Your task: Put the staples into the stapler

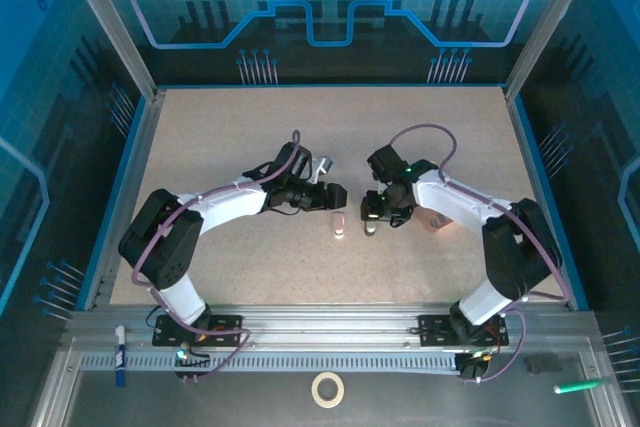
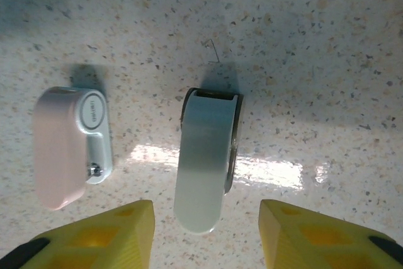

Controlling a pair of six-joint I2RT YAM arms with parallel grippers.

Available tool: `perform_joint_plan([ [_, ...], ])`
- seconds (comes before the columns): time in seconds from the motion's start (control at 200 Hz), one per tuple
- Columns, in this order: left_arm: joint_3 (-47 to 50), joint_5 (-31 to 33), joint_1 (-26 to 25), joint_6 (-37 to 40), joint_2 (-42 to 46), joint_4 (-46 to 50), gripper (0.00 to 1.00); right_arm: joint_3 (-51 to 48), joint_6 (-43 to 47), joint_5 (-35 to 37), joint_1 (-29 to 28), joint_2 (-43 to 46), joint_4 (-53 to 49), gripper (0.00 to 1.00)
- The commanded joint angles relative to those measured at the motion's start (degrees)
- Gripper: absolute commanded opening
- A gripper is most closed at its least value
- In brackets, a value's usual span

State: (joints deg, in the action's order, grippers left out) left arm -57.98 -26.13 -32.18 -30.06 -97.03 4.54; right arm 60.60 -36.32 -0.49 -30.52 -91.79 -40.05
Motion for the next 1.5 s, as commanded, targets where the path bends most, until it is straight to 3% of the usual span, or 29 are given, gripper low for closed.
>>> perform_joint_plan([
  [0.0,-0.47,1.17,0.68,0.92,2.28,2.12,0.66,1.99,1.68,1.63,-1.27,-3.05,-2.62,0.46],
  [0.17,0.01,1.63,0.98,1.51,3.03,3.01,0.66,2.59,1.78,1.2,-2.24,-5.91,-1.79,0.4],
  [0.375,0.58,1.65,1.33,1.5,3.32,3.02,0.66,4.15,1.52,2.8,-3.68,-5.58,-3.0,0.22],
  [0.72,1.71,1.48,1.96,1.4,4.12,2.66,0.66,7.49,-0.24,5.65,-7.44,-6.23,-4.76,0.2],
  [1.136,3.65,2.16,3.3,1.19,6.26,2.9,0.66,8.44,-0.49,3.61,-8.15,-10.77,-2.88,0.24],
  [1.496,2.78,3.33,3.63,1.89,7.71,3.84,0.67,8.03,0.01,6.67,-5.34,-0.86,-5.56,0.51],
])
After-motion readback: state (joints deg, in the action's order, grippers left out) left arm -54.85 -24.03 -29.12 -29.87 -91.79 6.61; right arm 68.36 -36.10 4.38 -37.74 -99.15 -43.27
